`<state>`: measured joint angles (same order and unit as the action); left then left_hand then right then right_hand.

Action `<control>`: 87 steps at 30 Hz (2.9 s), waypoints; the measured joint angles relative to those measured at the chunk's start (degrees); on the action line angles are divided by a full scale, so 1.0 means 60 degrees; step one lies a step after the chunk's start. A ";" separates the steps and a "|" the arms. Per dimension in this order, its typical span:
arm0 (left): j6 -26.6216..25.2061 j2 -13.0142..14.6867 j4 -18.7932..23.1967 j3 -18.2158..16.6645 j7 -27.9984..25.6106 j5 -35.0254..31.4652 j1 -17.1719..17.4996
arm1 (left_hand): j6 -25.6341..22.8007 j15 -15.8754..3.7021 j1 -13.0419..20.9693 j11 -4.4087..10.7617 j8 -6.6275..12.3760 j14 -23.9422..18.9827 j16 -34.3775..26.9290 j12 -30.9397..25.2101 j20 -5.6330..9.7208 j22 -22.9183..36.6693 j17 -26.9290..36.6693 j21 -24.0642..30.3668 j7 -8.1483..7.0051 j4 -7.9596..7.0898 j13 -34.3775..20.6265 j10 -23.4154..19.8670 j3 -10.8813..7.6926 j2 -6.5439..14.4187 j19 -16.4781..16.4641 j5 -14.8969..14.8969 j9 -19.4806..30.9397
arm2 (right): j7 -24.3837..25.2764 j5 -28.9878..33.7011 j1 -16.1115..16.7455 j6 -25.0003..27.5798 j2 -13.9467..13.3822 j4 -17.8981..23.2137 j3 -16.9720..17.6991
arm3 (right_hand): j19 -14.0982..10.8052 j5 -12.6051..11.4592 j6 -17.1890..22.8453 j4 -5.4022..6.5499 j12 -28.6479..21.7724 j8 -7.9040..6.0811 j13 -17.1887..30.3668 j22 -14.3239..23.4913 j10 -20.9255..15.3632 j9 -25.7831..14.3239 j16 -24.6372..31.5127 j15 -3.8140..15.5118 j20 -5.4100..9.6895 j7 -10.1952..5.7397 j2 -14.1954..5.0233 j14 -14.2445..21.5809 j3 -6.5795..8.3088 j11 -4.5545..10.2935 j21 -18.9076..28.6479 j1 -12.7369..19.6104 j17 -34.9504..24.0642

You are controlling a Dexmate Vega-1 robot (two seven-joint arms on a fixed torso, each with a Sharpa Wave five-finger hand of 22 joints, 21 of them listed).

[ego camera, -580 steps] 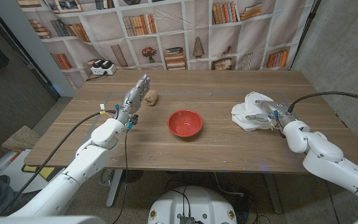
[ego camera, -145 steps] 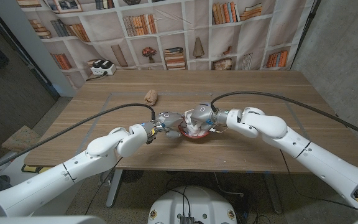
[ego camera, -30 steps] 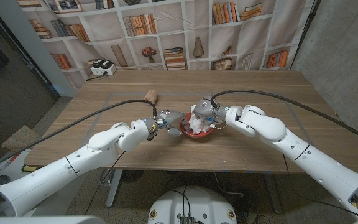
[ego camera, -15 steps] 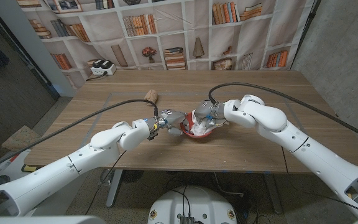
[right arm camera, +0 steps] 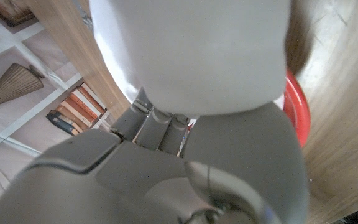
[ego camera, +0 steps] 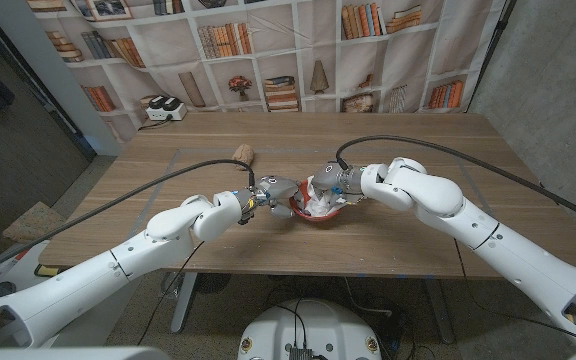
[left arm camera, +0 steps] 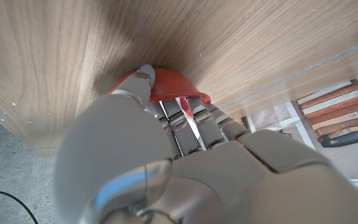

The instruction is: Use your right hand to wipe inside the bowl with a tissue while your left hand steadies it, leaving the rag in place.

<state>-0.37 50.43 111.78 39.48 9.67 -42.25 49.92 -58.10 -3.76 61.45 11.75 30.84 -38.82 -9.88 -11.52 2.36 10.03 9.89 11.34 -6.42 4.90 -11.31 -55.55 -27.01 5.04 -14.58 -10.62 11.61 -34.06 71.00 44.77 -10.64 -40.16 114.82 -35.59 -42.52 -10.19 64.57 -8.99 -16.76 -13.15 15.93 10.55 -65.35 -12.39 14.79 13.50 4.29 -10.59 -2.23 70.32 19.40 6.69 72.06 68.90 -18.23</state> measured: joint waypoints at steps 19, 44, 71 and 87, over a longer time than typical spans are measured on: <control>-0.0113 0.0140 0.0234 -0.0077 0.0045 -0.0024 0.0168 | 0.0016 0.0033 0.0000 0.0000 0.0000 0.0012 -0.0001 0.0000 0.0001 -0.0001 0.0000 -0.0001 0.0016 0.0012 0.0000 0.0001 -0.0146 0.0000 -0.0001 0.0000 0.0000 | 0.2858 0.1083 0.0073 -0.0525 -0.0014 -0.0762 -0.0029 | 0.0205 -0.0039 0.0018 0.0024 0.0119 0.0047 -0.0086 0.0133 -0.0051 -0.0001 0.0047 0.0000 0.0002 -0.0017 0.0002 0.0153 0.0025 0.0121 0.0586 0.0008 -0.0164; 0.0060 0.0268 0.0156 -0.0111 -0.0046 -0.0034 0.0196 | 0.0034 0.0031 -0.0052 0.0008 0.0000 0.0049 0.0002 0.0000 0.0001 -0.0006 0.0001 -0.0026 0.0034 0.0014 0.0000 -0.0009 -0.0222 -0.0052 -0.0001 0.0003 0.0000 | 0.0430 -0.0040 -0.0216 -0.0474 0.0135 -0.0741 0.0155 | 0.0307 -0.0074 0.0074 -0.0004 0.0017 -0.0002 0.0077 0.0017 -0.0156 0.0005 0.0141 -0.0011 -0.0034 -0.0028 0.0015 0.0263 0.0052 0.0043 0.0823 0.0025 -0.0264; 0.0470 0.0351 -0.0029 -0.0149 -0.0309 -0.0047 0.0100 | 0.0037 -0.0020 -0.0104 0.0002 0.0039 0.0097 0.0005 0.0000 -0.0017 -0.0001 0.0001 -0.0048 0.0037 0.0053 0.0000 -0.0035 -0.0341 -0.0098 0.0084 0.0007 0.0000 | -0.1005 -0.0876 -0.0334 0.0195 -0.0023 -0.0099 0.0076 | 0.0306 -0.0070 0.0071 -0.0043 -0.0038 -0.0046 0.0149 -0.0016 -0.0157 -0.0002 0.0037 -0.0015 -0.0034 -0.0031 0.0040 0.0259 0.0091 0.0041 0.0823 0.0048 -0.0281; 0.0585 0.0376 -0.0044 -0.0223 -0.0436 -0.0063 0.0116 | 0.0049 -0.0002 -0.0107 0.0001 0.0039 0.0116 0.0004 0.0000 -0.0017 -0.0002 0.0001 -0.0048 0.0049 0.0080 0.0000 -0.0034 -0.0369 -0.0096 0.0083 0.0008 0.0000 | -0.0991 -0.0648 -0.0365 0.0222 0.0008 -0.0054 -0.0014 | 0.0305 -0.0037 0.0070 -0.0122 0.0001 -0.0017 0.0209 -0.0001 -0.0158 0.0005 0.0035 -0.0016 -0.0034 -0.0033 0.0003 0.0258 0.0170 0.0040 0.0823 0.0004 -0.0281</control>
<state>3.14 52.68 111.51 38.14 7.05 -42.63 50.62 -57.81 -3.78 60.81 11.75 31.07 -38.13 -9.85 -11.52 2.26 10.02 9.90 11.05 -6.12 5.38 -11.31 -55.75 -29.22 4.46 -14.08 -10.57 11.61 -40.01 67.11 42.58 -9.31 -40.11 114.50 -35.67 -40.69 -10.41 64.99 -9.72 -16.76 -13.26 17.18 10.55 -66.30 -12.36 15.00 13.41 4.09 -10.78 -2.21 71.87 20.42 6.93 77.00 68.93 -19.92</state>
